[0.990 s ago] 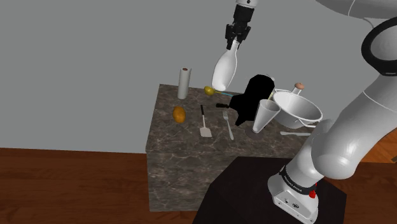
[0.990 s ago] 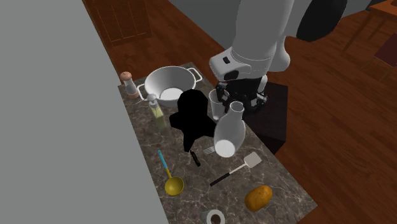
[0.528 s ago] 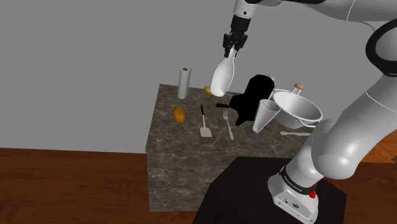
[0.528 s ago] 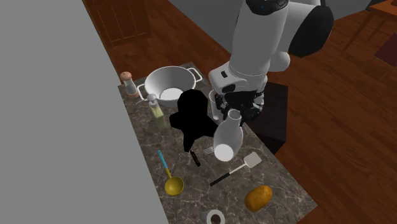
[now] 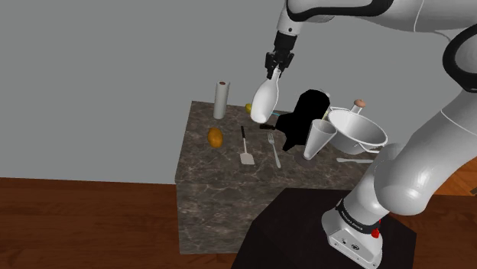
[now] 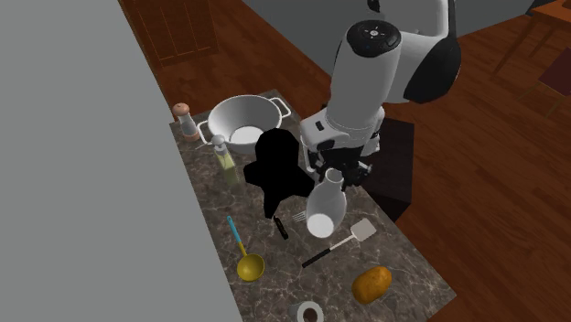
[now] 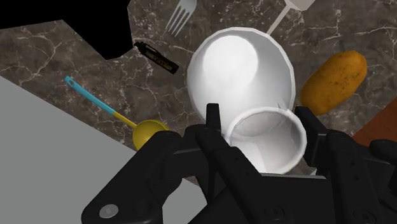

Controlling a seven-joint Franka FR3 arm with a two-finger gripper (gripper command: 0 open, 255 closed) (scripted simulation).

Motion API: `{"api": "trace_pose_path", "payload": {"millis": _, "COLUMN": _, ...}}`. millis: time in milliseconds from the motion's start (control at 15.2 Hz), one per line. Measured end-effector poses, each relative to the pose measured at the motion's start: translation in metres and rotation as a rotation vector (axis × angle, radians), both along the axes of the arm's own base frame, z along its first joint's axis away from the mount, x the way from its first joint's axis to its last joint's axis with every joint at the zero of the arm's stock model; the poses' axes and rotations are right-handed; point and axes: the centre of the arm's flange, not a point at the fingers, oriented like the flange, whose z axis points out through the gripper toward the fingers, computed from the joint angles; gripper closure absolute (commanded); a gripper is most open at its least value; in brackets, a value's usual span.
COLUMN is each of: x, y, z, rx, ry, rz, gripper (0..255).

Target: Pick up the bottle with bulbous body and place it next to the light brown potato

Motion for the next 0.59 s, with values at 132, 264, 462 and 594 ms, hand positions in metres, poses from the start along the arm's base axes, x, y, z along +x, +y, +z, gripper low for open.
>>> {"api": "trace_pose_path", "payload": {"millis": 132, "x": 0.000, "y": 0.000, "z": -0.011, "rx": 0.000, "ry": 0.000, "rz": 0.000, "gripper": 255}}
{"api": "trace_pose_path", "payload": {"millis": 264, "x": 0.001, "y": 0.001, "z": -0.022, "rx": 0.000, "ry": 0.000, "rz": 0.000, "gripper": 255}}
{"api": "trace_pose_path", "payload": {"millis": 462, "x": 0.000, "y": -0.001, "z": -0.038, "rx": 0.000, "ry": 0.000, "rz": 0.000, "gripper": 255}}
{"api": "trace_pose_path", "payload": {"millis": 594, "x": 0.000, "y": 0.000, "z": -0.049, "rx": 0.000, "ry": 0.000, "rz": 0.000, "gripper": 255}}
